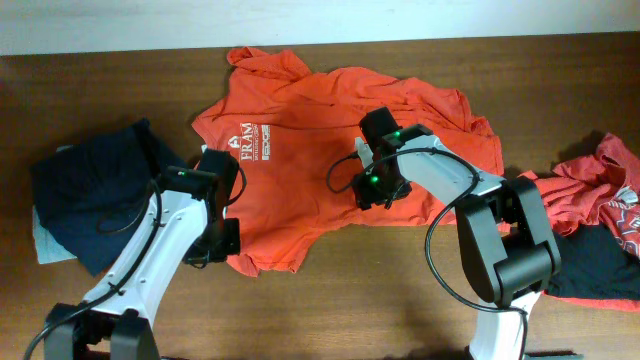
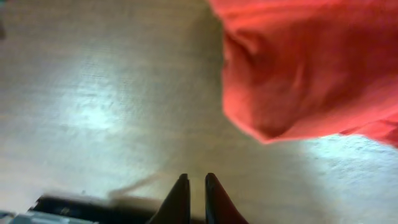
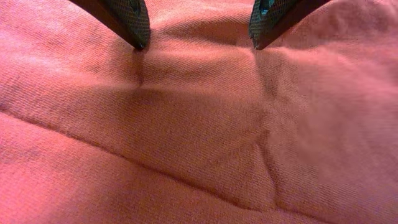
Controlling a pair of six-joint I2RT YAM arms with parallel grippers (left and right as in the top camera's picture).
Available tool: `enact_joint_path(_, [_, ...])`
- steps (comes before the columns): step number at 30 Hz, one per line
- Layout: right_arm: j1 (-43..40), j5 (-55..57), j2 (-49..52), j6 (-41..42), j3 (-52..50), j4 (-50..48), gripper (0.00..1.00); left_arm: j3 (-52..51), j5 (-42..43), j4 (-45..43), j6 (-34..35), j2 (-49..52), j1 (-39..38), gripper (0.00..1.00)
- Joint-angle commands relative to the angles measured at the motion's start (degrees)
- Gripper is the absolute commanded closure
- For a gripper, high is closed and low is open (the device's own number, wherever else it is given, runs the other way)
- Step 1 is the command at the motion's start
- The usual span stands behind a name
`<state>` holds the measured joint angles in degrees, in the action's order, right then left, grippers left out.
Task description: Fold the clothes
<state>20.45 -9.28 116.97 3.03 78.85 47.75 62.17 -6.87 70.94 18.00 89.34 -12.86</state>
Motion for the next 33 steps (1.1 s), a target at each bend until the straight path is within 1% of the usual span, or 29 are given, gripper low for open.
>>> enact_joint_path(1, [0.04, 0.98, 3.21, 0.22, -0.96, 0.63, 0.43, 0.68, 1.57, -0.04, 0.81, -0.87, -0.13, 0.87])
enact_joint_path(3, [0.04, 0.98, 3.21, 0.22, -0.96, 0.66, 0.43, 0.66, 6.71, -0.52, -0.22, -0.87, -0.17, 0.84])
enact_joint_path(6, [0.04, 0.98, 3.21, 0.22, -0.96, 0.66, 0.43, 0.59, 10.27, -0.42, -1.09, -0.87, -0.96, 0.77])
enact_joint_path(7, [0.04, 1.20, 3.21, 0.22, -0.96, 0.68, 0.43, 0.26, 11.17, -0.46, -0.85, -0.87, -1.88, 0.73])
enact_joint_path(10, [0.04, 1.44, 3.21, 0.22, -0.96, 0.72, 0.43, -1.62, 11.19, -1.75, 0.66, -0.87, -3.69, 0.70])
enact_joint_path(13, [0.04, 1.42, 3.21, 0.24, -0.96, 0.70, 0.43, -6.84, 11.30, -6.29, 4.07, -0.87, -5.18, 0.70])
enact_joint_path(18, [0.04, 1.42, 3.21, 0.22, -0.96, 0.68, 0.43, -12.00, 12.13, -13.49, 5.29, -0.85, -5.25, 0.59])
enact_joint_path(20, [0.04, 1.42, 3.21, 0.22, -0.96, 0.68, 0.43, -13.18, 12.07, -15.23, 6.03, -0.85, -5.25, 0.53])
enact_joint_path(27, [0.04, 1.42, 3.21, 0.22, -0.96, 0.79, 0.43, -15.78, 11.58, -22.51, 7.06, -0.83, -5.25, 0.55])
enact_joint_path(28, [0.04, 1.42, 3.21, 0.22, -0.96, 0.83, 0.44, -16.52, 11.54, -24.13, 7.32, -0.81, -5.25, 0.61])
enact_joint_path(29, [0.04, 1.42, 3.21, 0.22, -0.96, 0.83, 0.44, -16.90, 11.23, -24.68, 7.89, -0.72, -5.25, 0.65])
enact_joint_path(33, [0.04, 1.44, 3.21, 0.22, -0.96, 0.87, 0.44, -17.38, 10.27, -24.94, 8.79, -0.04, -5.25, 0.77])
